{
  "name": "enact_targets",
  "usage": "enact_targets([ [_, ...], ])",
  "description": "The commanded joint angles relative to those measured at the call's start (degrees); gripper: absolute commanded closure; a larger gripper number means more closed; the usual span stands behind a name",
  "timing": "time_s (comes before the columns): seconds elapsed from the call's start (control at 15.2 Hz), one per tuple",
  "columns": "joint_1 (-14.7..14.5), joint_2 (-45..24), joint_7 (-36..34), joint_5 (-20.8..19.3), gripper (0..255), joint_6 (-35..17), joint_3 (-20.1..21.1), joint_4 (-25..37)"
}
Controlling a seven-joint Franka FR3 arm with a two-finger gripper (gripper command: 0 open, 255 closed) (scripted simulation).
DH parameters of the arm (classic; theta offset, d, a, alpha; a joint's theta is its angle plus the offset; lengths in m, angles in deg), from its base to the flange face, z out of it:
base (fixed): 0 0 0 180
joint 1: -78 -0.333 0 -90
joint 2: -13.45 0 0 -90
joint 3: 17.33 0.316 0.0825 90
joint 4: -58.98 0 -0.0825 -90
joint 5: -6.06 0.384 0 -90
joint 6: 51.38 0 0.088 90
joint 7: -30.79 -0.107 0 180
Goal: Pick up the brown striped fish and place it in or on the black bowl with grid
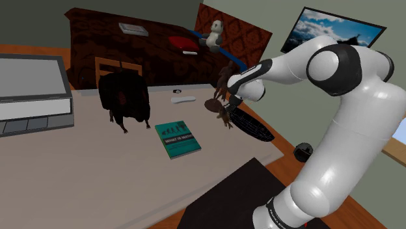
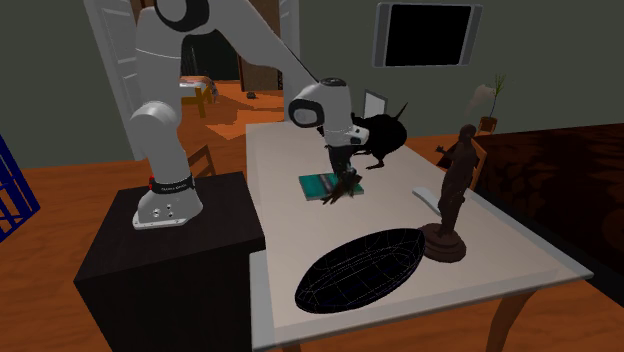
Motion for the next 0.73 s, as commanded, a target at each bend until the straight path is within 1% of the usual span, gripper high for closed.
enact_targets([
  [0.0, -0.29, 1.09, -0.95, -1.1, 255, 1.37, -0.46, 0.37],
  [0.59, -1.07, 5.77, -4.31, -5.13, 255, 6.66, -1.76, 1.47],
  [0.66, -0.16, 5.36, -2.68, -4.66, 255, 7.16, -2.22, 2.12],
])
